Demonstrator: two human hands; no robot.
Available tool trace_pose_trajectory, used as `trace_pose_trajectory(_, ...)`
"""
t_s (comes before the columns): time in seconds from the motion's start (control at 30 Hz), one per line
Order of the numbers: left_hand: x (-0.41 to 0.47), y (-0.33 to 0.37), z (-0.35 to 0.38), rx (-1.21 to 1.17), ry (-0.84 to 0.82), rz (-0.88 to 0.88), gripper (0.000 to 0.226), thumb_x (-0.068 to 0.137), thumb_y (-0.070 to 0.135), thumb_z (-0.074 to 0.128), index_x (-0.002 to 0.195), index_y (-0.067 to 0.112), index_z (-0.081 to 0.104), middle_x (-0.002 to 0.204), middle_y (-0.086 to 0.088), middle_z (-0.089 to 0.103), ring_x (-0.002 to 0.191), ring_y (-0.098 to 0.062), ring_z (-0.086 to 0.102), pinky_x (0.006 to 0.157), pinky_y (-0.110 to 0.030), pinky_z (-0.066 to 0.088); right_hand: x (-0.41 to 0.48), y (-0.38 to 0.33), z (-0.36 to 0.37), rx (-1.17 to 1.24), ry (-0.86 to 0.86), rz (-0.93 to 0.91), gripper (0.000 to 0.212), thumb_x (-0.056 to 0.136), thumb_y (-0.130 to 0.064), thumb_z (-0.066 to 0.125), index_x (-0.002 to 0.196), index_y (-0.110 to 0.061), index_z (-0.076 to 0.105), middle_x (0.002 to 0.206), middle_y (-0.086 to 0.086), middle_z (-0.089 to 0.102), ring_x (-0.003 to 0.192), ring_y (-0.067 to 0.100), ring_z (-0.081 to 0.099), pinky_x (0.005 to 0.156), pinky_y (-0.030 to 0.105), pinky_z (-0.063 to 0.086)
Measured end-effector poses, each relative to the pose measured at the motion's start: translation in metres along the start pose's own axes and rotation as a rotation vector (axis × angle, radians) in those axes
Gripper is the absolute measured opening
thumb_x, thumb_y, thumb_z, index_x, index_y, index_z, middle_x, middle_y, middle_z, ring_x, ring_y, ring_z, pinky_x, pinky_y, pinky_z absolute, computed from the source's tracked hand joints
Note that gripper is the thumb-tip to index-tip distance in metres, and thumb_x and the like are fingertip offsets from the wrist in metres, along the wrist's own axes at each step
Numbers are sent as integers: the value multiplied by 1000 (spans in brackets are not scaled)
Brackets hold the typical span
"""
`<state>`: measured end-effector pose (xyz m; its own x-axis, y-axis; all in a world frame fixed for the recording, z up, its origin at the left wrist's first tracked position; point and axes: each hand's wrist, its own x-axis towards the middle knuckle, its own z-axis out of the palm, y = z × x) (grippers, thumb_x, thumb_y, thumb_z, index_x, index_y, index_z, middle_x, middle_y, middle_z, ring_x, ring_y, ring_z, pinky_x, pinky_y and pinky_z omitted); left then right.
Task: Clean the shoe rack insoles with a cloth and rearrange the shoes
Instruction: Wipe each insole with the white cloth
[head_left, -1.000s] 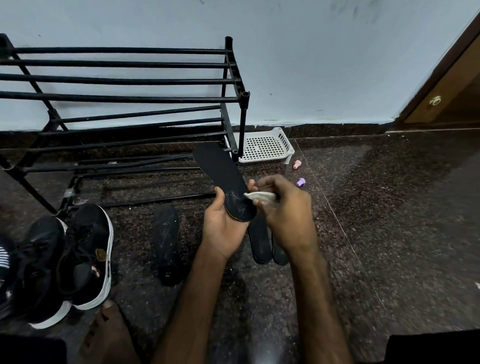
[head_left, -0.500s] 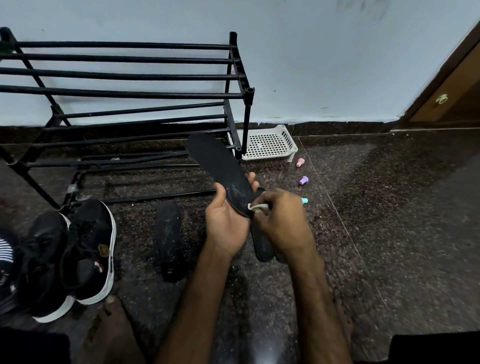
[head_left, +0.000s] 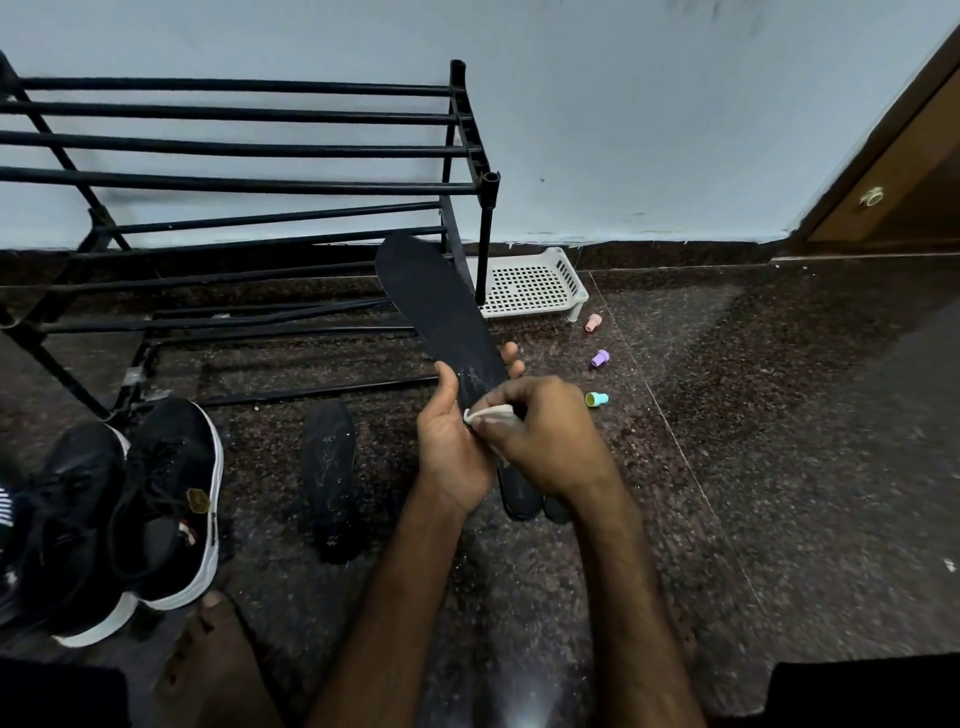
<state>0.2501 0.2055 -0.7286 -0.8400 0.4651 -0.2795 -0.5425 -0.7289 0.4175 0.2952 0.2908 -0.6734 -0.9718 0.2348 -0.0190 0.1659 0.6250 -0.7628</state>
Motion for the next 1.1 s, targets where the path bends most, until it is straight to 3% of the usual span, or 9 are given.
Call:
trace_pose_trajectory(0.13, 0, 1, -1, -7, -41, 49, 68, 96, 48, 36, 145, 1, 42, 132, -15, 57, 122, -27, 53, 110, -40, 40, 5, 12, 3, -134, 227, 78, 7, 81, -16, 69, 83, -15, 75, 83, 0, 73, 78, 19, 69, 74, 33, 56)
trace_pose_trajectory(0.3, 2, -4, -1, 29, -3, 12, 72, 97, 59, 33, 138, 3, 51, 124, -9, 63, 123, -24, 56, 114, -43, 36, 1, 1, 4, -111, 8, 29, 7, 80, -18, 70, 81, -17, 76, 82, 0, 75, 80, 18, 70, 78, 36, 57)
trace_pose_trajectory(0.47, 4, -2, 2, 18, -5, 26, 60, 101, 50, 30, 120, 3, 60, 112, -10, 68, 111, -24, 62, 109, -39, 41, 4, 5, 6, -235, 279, 121, 11, 86, -18, 64, 93, -17, 73, 92, 4, 73, 85, 25, 68, 73, 30, 51)
trace_pose_trajectory(0.63, 6, -6, -3, 65, 45, -4, 69, 95, 61, 33, 125, 6, 60, 113, -6, 70, 120, -20, 60, 115, -43, 34, 0, -3, 8, -145, 57, 105, 10, 82, -16, 67, 82, -19, 77, 86, 0, 75, 85, 18, 69, 80, 32, 56)
trace_pose_trajectory(0.8, 9, -7, -2, 44, 46, 32, 59, 103, 49, 25, 117, 4, 61, 109, -10, 71, 114, -24, 62, 110, -40, 40, 3, 5, 10, -243, 274, 190, 14, 87, -16, 61, 94, -16, 73, 92, 5, 73, 86, 27, 67, 75, 32, 52)
trace_pose_trajectory(0.87, 8, -7, -3, 44, 69, 5, 62, 101, 53, 29, 124, 4, 59, 115, -8, 69, 121, -24, 59, 113, -42, 37, 2, 6, 10, -229, 200, 192, 13, 85, -19, 62, 91, -14, 73, 90, 7, 74, 87, 27, 68, 76, 34, 55)
trace_pose_trajectory(0.97, 8, -7, -6, 53, 21, -69, 83, 89, 67, 39, 141, 2, 48, 131, -1, 64, 133, -23, 50, 119, -45, 27, 2, -1, 14, -125, 81, 139, 10, 83, -19, 67, 87, -16, 76, 88, 3, 75, 85, 20, 69, 79, 35, 57)
trace_pose_trajectory(1.1, 9, -6, -4, 41, 5, -37, 69, 101, 56, 24, 130, 2, 56, 128, -10, 65, 129, -26, 54, 117, -43, 31, 5, 2, 15, -193, 296, 187, 13, 87, -20, 63, 94, -16, 73, 91, 3, 73, 85, 25, 68, 73, 31, 53)
